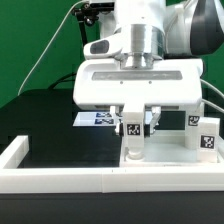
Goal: Assemble square table
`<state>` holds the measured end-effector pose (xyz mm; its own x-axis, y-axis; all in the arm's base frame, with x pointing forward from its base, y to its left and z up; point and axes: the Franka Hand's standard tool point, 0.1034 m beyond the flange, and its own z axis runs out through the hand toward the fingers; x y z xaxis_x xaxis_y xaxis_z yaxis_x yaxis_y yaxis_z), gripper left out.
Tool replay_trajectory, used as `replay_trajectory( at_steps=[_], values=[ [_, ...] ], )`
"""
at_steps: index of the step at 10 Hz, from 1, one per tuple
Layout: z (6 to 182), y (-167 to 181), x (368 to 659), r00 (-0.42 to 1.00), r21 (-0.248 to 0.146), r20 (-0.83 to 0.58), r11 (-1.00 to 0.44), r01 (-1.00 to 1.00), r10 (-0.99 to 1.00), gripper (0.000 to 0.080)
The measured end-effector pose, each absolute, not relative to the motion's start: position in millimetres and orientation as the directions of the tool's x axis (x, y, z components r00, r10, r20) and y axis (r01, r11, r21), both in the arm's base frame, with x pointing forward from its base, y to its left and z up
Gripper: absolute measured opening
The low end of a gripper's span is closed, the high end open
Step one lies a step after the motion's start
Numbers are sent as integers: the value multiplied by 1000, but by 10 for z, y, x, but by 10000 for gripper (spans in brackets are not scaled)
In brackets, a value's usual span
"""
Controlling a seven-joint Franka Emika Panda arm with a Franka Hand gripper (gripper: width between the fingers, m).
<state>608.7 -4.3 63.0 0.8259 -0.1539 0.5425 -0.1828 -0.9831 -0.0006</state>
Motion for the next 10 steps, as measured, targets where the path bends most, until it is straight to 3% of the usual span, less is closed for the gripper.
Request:
replay_trajectory(
  at_steps=[7, 10],
  values=[
    [518, -27, 6039, 816, 17, 557, -981, -193, -151, 290],
    [518, -47, 6027, 811, 1, 552, -973, -231, -192, 290]
  ],
)
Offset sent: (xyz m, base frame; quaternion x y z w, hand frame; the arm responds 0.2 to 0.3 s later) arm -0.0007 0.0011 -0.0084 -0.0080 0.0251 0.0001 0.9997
